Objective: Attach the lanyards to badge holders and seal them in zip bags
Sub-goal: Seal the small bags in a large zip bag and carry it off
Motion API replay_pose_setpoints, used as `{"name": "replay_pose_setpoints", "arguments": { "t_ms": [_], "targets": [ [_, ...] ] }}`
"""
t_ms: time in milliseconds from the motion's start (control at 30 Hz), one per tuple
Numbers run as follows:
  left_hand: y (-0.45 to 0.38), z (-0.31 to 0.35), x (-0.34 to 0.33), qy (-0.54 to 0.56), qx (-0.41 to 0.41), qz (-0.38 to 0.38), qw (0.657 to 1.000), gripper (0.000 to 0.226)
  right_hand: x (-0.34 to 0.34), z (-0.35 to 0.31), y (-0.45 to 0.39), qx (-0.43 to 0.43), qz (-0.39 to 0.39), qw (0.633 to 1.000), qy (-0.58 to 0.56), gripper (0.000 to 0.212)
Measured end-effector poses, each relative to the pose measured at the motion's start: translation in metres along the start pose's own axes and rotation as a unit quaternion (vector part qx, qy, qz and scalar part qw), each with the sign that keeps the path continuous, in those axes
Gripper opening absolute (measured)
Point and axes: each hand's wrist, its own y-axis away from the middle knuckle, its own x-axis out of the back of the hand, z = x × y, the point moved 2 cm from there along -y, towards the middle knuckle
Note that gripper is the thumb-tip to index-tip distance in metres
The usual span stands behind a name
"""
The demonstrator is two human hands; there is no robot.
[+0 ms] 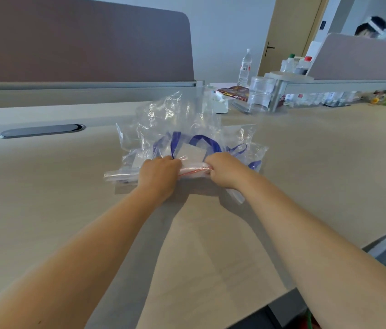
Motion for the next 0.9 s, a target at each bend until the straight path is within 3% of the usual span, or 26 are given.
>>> {"name": "replay_pose_setpoints", "arguments": {
  "t_ms": [100, 267, 433, 567, 700, 900],
  "targets": [
    [-0.003, -0.001, 0.011, 0.012, -0.009, 0.009, 1.0, 0.03, 0.009, -0.003, 0.011, -0.003, 0.042, 0.999, -0.006, 0.033],
    [-0.004, -0.008, 0.033, 0.05, -0.025, 0.026, 0.998, 0.026, 0.02, -0.009, 0.028, 0.012, 0.144, 0.989, 0.016, 0.011],
    [-0.018, -0.015, 0.044, 0.069, -0.061, 0.015, 0.996, 0.032, 0.03, -0.012, 0.016, 0.024, 0.121, 0.991, 0.046, 0.036],
    [-0.056, -0.025, 0.052, 0.063, -0.076, 0.017, 0.995, 0.05, 0.048, -0.003, -0.028, 0.017, 0.141, 0.98, 0.142, 0.033],
    [-0.106, -0.034, 0.073, 0.058, -0.062, 0.048, 0.995, 0.03, 0.084, 0.011, -0.076, 0.034, 0.203, 0.963, 0.175, 0.02],
    [-0.164, -0.035, 0.132, 0.061, -0.084, 0.037, 0.994, 0.021, 0.15, 0.02, -0.108, 0.007, 0.207, 0.967, 0.148, 0.017]
  ]
}}
